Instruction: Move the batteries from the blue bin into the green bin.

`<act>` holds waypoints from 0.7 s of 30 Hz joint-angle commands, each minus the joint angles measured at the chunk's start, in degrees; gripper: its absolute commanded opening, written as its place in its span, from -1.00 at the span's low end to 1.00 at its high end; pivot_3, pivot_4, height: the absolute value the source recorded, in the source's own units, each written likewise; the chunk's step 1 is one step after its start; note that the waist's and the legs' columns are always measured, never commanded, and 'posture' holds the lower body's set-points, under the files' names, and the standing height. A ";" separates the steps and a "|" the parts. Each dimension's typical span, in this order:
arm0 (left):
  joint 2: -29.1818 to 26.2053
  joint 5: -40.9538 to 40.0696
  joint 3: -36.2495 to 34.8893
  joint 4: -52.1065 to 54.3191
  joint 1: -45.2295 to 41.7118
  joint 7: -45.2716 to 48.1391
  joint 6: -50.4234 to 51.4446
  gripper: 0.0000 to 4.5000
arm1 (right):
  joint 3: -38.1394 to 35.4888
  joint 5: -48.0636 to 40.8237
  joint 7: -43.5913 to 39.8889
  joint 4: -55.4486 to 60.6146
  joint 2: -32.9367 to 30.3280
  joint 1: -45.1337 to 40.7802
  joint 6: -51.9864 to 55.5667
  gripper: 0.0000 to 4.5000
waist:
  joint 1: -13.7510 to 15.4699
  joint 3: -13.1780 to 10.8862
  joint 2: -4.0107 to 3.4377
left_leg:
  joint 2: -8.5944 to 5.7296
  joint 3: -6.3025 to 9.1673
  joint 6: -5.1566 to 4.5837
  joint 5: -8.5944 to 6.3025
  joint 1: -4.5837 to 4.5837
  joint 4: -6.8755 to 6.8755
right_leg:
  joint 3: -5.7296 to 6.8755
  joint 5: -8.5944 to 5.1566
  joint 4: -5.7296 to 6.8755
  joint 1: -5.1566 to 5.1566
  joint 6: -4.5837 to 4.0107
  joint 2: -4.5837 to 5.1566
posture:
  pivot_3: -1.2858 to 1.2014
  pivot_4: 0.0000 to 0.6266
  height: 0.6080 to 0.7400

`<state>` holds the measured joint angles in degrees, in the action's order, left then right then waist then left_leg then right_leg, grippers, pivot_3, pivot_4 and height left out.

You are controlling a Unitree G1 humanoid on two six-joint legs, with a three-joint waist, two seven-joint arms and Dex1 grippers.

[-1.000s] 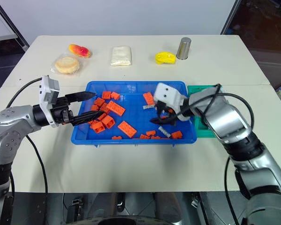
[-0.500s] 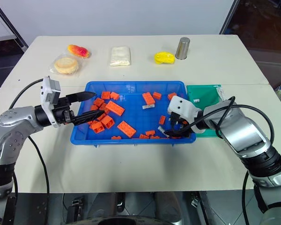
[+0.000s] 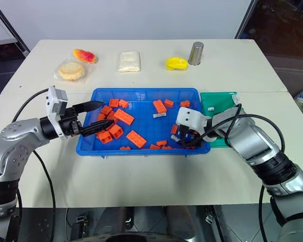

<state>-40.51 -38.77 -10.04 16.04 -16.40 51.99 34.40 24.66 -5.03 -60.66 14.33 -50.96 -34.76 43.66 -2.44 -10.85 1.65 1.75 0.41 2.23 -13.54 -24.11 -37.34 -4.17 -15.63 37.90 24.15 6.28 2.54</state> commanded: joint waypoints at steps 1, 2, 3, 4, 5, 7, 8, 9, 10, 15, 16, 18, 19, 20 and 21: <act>-0.09 -0.43 -1.79 1.78 0.13 -0.43 -1.19 1.00 | 1.71 1.45 -2.66 -2.56 0.22 -1.77 -1.32 0.47 | 0.29 -0.01 -0.01 | -0.02 0.00 0.00 0.00 0.00 0.00 | 0.00 0.00 0.00 -0.02 0.00 0.02 | 0.03 -0.52 1.00; -0.03 -0.35 -1.72 1.73 0.16 -0.48 -1.28 1.00 | 1.44 1.17 -3.12 -3.15 0.64 -2.76 -1.04 0.47 | 0.35 -0.01 -0.01 | -0.03 0.00 0.00 0.00 -0.01 -0.02 | 0.00 0.00 0.00 -0.01 0.00 0.04 | 0.03 -0.52 1.00; 0.03 -0.32 -1.67 1.86 0.26 -0.57 -1.31 1.00 | 1.20 0.96 -3.42 -3.50 0.87 -3.29 -0.85 0.47 | 0.38 -0.01 -0.01 | -0.03 -0.01 0.00 0.00 -0.02 -0.02 | 0.00 0.00 0.00 -0.01 0.00 0.06 | 0.03 -0.52 1.00; 0.14 -0.29 -1.66 1.84 0.27 -0.70 -1.38 1.00 | 1.13 0.98 -3.82 -4.36 1.19 -4.31 -0.94 0.47 | 0.39 -0.01 -0.01 | -0.03 -0.01 0.00 0.00 -0.03 -0.03 | 0.00 0.00 -0.01 -0.01 0.00 0.05 | 0.03 -0.52 1.00; 0.25 -0.32 -1.71 1.89 0.31 -0.84 -1.42 1.00 | 1.18 1.12 -4.16 -5.10 1.37 -5.09 -1.15 0.47 | 0.37 -0.01 -0.01 | -0.03 -0.01 0.00 0.00 -0.03 -0.03 | 0.00 0.00 -0.02 -0.01 0.00 0.06 | 0.03 -0.52 1.00; 0.43 -0.35 -1.77 1.94 0.38 -1.14 -1.52 1.00 | 1.48 1.62 -4.68 -6.35 1.65 -5.91 -1.78 0.47 | 0.30 -0.01 -0.01 | -0.02 0.00 0.00 0.00 -0.03 -0.01 | 0.00 0.00 -0.01 0.02 0.00 0.03 | 0.03 -0.52 1.00; 0.51 -0.34 -1.79 1.93 0.42 -1.26 -1.59 1.00 | 1.94 2.15 -4.97 -6.90 1.65 -5.78 -2.36 0.47 | 0.30 -0.01 -0.01 | -0.01 0.00 0.00 0.00 -0.03 0.00 | 0.00 0.00 -0.01 0.02 0.00 0.02 | 0.03 -0.52 1.00; 0.61 -0.34 -1.85 1.99 0.49 -1.42 -1.63 1.00 | 2.55 3.04 -5.22 -7.43 1.50 -5.39 -3.37 0.47 | 0.30 -0.01 -0.01 | -0.01 0.00 0.00 0.00 -0.03 0.01 | 0.00 0.00 -0.01 0.03 0.00 0.02 | 0.03 -0.52 1.00; 0.69 -0.32 -1.92 1.99 0.54 -1.52 -1.68 1.00 | 3.10 3.87 -5.44 -7.93 1.39 -5.02 -4.31 0.47 | 0.30 -0.01 -0.01 | -0.01 0.00 0.00 0.00 -0.03 0.01 | 0.00 0.00 -0.01 0.03 0.00 0.02 | 0.03 -0.52 1.00; 0.74 -0.36 -2.32 2.03 0.67 -2.17 -1.91 1.00 | 4.28 6.11 -6.45 -9.51 1.65 -3.79 -7.08 0.23 | 0.40 0.00 0.00 | -0.02 0.00 0.00 0.00 -0.04 0.00 | 0.00 0.00 -0.02 0.01 0.00 0.04 | 0.03 -0.52 1.00; 0.69 -0.38 -2.41 1.94 0.63 -2.25 -1.98 1.00 | 4.36 6.37 -6.67 -9.69 1.79 -3.73 -7.35 0.09 | 0.39 0.00 0.00 | -0.02 0.00 0.00 0.00 -0.04 0.00 | 0.00 0.00 -0.02 0.02 0.00 0.04 | 0.03 -0.52 1.00; 0.59 -0.49 -2.48 2.02 0.70 -2.41 -2.04 1.00 | 4.25 6.79 -6.94 -10.07 2.13 -3.69 -7.78 -0.35 | 0.35 0.00 0.00 | -0.02 0.00 0.00 0.00 -0.03 0.00 | 0.00 0.00 -0.02 0.01 0.00 0.04 | 0.03 -0.52 1.00; 0.54 -0.54 -2.48 2.02 0.72 -2.46 -2.09 1.00 | 4.21 7.05 -7.01 -10.45 2.41 -3.89 -8.03 -0.60 | 0.32 0.00 -0.01 | -0.02 0.00 0.00 0.00 -0.03 0.00 | 0.00 0.00 -0.01 0.01 0.00 0.04 | 0.03 -0.52 1.00; 0.49 -0.57 -2.47 2.02 0.74 -2.48 -2.13 1.00 | 4.11 7.30 -7.05 -10.75 2.65 -4.06 -8.24 -0.84 | 0.31 0.00 0.00 | -0.02 0.00 0.00 0.00 -0.03 0.00 | 0.00 0.00 -0.01 0.01 0.00 0.04 | 0.03 -0.52 1.00; 0.45 -0.57 -2.46 1.99 0.73 -2.46 -2.17 1.00 | 3.94 7.56 -7.04 -10.98 2.89 -4.20 -8.43 -1.00 | 0.30 0.00 0.00 | -0.02 0.00 0.00 0.00 -0.02 0.00 | 0.00 0.00 -0.01 0.01 0.00 0.03 | 0.03 -0.52 1.00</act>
<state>-39.78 -38.77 -10.57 16.06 -15.69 49.59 33.25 27.78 1.06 -67.68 4.76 -48.19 -39.49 35.14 -2.13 -10.84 1.65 1.73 0.41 2.23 -13.54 -24.11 -37.35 -4.17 -15.63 37.89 24.14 6.28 2.57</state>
